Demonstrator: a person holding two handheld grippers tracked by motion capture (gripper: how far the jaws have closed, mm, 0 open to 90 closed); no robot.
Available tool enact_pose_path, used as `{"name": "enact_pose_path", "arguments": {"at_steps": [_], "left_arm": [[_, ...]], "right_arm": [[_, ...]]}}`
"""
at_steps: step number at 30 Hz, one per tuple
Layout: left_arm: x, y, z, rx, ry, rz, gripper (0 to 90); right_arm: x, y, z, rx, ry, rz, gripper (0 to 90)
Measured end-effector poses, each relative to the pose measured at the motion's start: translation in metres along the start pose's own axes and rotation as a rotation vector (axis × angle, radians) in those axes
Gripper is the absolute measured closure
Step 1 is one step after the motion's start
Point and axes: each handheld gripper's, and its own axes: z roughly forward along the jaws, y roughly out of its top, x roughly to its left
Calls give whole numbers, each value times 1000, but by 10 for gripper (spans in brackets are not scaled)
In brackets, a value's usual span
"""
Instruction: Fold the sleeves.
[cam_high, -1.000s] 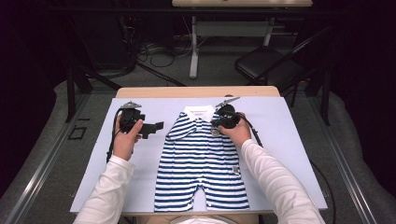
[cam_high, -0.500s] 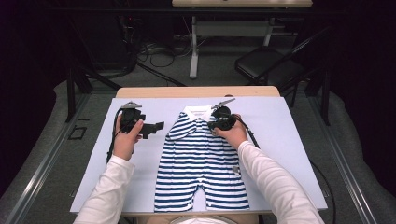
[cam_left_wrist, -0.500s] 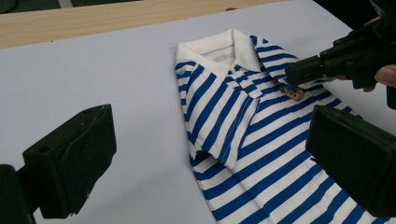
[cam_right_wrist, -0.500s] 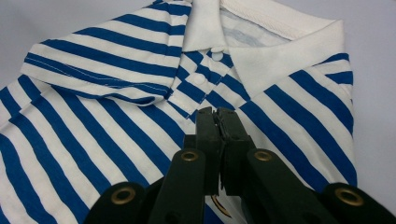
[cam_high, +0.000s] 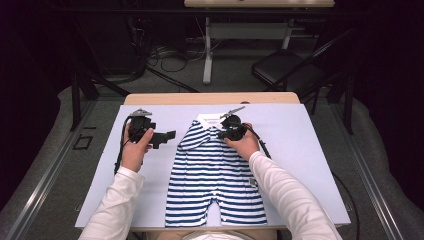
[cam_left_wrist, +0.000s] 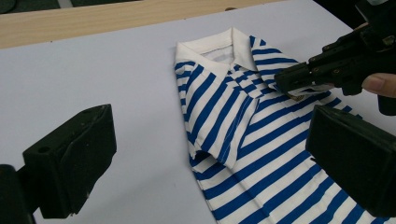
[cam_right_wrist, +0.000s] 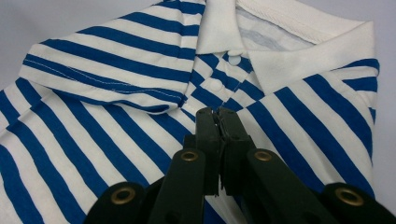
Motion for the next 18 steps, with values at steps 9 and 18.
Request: {"name": "enact_pose_path", "arguments": {"at_steps": [9, 18], "left_arm": [[0, 0, 0, 3, 1, -1, 20], [-1, 0, 1, 8, -1, 0, 20]], "right_arm": [[3, -1, 7, 11, -10, -2, 886], [4, -2, 11, 18, -15, -2, 884]]}}
